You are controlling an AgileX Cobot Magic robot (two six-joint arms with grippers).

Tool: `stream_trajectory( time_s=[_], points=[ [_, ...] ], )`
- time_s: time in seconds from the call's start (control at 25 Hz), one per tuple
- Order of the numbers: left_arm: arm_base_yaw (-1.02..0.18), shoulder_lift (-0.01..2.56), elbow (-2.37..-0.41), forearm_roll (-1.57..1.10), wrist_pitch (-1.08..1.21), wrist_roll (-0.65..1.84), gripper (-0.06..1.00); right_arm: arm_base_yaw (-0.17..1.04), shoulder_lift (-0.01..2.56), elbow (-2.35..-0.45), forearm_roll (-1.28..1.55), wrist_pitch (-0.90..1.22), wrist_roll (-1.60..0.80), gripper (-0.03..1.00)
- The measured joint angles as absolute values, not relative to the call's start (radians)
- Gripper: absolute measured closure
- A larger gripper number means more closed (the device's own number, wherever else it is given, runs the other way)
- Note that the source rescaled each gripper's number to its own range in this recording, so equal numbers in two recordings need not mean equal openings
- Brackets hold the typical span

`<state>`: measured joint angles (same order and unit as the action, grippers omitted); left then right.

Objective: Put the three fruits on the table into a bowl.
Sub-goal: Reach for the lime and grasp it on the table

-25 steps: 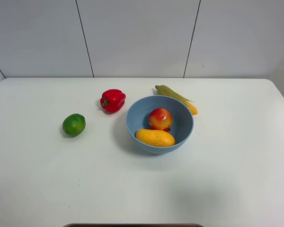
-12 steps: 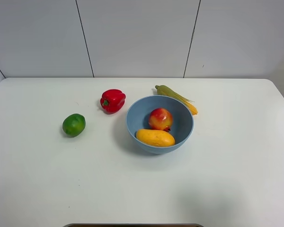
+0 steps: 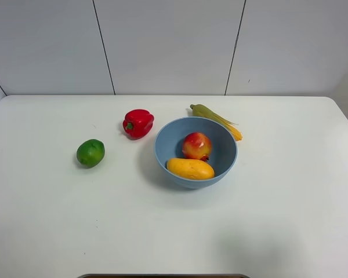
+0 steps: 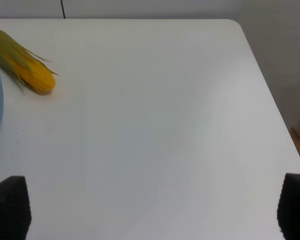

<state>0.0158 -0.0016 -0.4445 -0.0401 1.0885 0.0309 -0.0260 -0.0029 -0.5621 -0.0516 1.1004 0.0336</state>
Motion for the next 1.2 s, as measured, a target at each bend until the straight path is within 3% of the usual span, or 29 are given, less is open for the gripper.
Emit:
stream_trajectory(
  time_s=[1.2],
  points=[
    [0.016, 0.046, -0.446, 0.000, 1.079, 0.016, -0.06, -0.026, -0.003, -0.562, -0.052, 1.100, 0.033, -0.03]
  ],
)
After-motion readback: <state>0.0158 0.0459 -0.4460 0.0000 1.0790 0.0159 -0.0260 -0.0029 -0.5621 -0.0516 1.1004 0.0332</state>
